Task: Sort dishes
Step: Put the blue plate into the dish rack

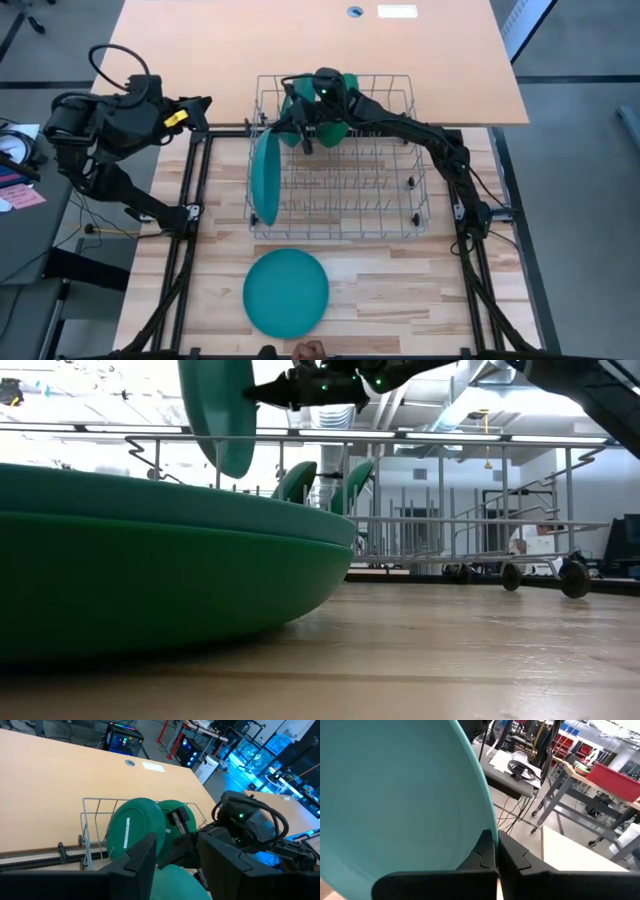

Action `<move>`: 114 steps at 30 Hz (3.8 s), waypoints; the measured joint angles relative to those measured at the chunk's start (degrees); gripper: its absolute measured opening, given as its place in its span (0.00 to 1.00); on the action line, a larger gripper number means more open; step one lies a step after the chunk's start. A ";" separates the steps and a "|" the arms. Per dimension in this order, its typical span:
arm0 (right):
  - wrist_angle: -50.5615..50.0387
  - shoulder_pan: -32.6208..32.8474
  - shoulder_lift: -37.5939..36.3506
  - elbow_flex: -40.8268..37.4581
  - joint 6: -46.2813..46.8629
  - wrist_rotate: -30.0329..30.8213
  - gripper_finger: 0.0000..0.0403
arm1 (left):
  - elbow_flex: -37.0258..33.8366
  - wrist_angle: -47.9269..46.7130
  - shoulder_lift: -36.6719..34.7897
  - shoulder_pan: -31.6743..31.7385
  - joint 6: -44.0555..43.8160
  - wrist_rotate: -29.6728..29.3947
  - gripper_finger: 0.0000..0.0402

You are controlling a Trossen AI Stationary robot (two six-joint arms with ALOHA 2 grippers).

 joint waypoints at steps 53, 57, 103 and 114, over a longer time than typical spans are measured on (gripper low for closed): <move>-1.22 -2.10 3.77 0.00 2.70 -4.05 0.00 | 0.00 3.04 0.00 0.00 4.04 -4.31 0.35; 0.67 -1.68 3.83 0.00 2.20 -4.07 0.00 | 0.00 2.98 0.00 0.00 4.04 -4.42 0.35; -10.46 -0.58 3.85 0.13 -1.03 0.17 0.00 | 0.00 3.61 0.00 0.01 5.13 -4.40 0.35; -10.98 0.42 3.85 0.11 -1.21 2.14 0.01 | 0.00 3.59 0.00 0.00 7.58 -4.42 0.35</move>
